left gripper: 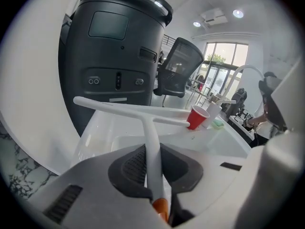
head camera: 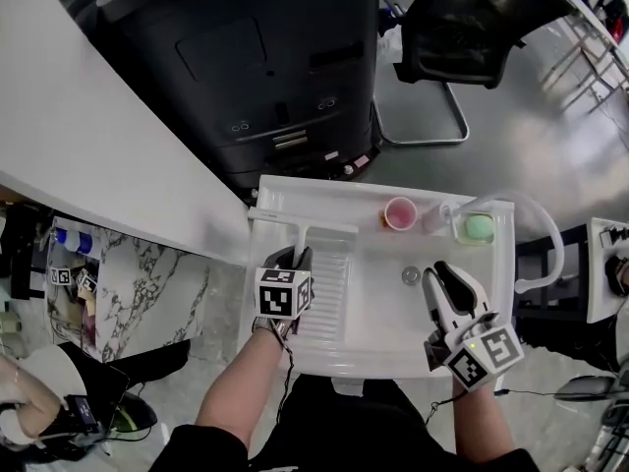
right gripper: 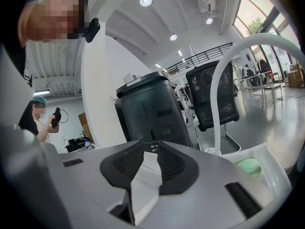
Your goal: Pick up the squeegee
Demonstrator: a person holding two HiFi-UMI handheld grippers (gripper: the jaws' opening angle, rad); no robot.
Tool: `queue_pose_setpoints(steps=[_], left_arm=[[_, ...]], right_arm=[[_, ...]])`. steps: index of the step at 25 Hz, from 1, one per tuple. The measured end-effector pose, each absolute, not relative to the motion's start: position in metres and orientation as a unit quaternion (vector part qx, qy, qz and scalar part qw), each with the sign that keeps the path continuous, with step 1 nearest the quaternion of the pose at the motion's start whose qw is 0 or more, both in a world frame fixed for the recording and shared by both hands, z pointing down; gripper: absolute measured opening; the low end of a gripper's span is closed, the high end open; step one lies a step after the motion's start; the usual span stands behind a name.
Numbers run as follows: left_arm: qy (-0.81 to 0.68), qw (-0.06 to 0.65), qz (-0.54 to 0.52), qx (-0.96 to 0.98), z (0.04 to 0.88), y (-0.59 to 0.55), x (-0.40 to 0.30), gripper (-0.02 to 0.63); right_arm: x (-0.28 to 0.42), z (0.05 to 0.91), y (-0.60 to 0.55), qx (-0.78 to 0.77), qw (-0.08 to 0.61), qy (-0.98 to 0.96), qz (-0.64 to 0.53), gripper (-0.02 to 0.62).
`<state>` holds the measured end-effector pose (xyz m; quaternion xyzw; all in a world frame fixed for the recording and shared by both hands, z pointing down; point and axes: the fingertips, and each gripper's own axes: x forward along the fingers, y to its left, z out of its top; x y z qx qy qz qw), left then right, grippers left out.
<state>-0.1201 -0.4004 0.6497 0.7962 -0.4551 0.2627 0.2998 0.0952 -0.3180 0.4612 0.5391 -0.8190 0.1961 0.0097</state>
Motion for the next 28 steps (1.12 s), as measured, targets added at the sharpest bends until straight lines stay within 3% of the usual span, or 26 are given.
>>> queue_pose_setpoints(steps=[9,19,28], left_arm=[[-0.49,0.268,0.206,0.804,0.579,-0.382,-0.117,0.061],[-0.533,0.206,0.135,0.81,0.49,-0.334,-0.106,0.061],[-0.58,0.166,0.086,0.793,0.434,-0.266,-0.097,0.061]], right_arm=[[0.096,0.441,-0.319,0.499,-0.006,-0.848,0.18,0.094],[0.099,0.418,-0.301,0.434,-0.018,-0.886,0.161,0.02],[0.092,0.4,-0.273,0.36,-0.02,-0.922,0.142,0.017]])
